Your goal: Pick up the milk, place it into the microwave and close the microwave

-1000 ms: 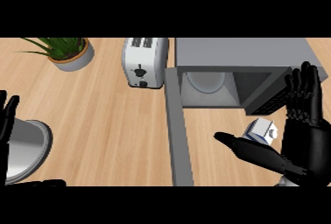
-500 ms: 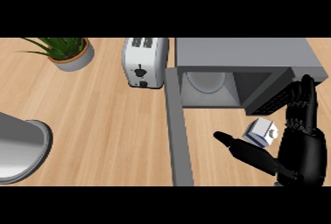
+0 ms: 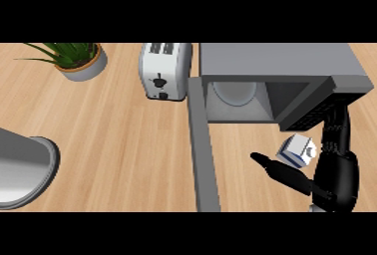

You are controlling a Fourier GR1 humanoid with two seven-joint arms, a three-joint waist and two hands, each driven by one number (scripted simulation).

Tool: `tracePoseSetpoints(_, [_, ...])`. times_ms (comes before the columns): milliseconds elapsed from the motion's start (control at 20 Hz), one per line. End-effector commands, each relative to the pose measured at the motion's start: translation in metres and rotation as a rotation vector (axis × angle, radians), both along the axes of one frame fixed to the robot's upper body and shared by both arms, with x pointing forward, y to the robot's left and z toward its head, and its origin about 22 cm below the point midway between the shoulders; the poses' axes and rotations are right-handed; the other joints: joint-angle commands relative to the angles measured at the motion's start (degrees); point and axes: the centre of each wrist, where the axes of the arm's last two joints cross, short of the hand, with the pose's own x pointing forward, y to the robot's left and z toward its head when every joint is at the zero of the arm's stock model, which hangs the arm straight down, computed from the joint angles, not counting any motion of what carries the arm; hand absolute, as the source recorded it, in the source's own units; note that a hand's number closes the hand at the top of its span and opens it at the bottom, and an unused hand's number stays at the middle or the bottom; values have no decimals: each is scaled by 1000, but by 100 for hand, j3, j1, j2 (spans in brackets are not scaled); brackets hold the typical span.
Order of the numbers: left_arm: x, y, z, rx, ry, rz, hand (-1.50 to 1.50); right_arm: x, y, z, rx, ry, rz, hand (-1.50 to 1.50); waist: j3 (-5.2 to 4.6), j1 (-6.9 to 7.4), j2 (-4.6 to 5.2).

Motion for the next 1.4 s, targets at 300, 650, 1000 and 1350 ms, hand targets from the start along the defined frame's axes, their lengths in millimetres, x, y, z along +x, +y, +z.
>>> tracePoseSetpoints(300, [-14, 16, 4, 12, -10, -15, -150, -4, -18, -63, 35, 77, -110, -150, 1, -4, 1])
tracePoseSetpoints(650, [-23, 17, -7, 2, 2, -13, -150, 2, -49, -97, 30, 93, -164, -150, 0, 7, 2])
tracePoseSetpoints(1000, [-37, 22, 0, -18, -8, -10, -150, -25, -83, -139, 59, 122, -162, -150, 2, 15, -2])
tracePoseSetpoints(1350, [-39, 25, -2, -4, -16, -11, -150, -31, -90, -166, 66, 109, -107, -150, 0, 9, -2])
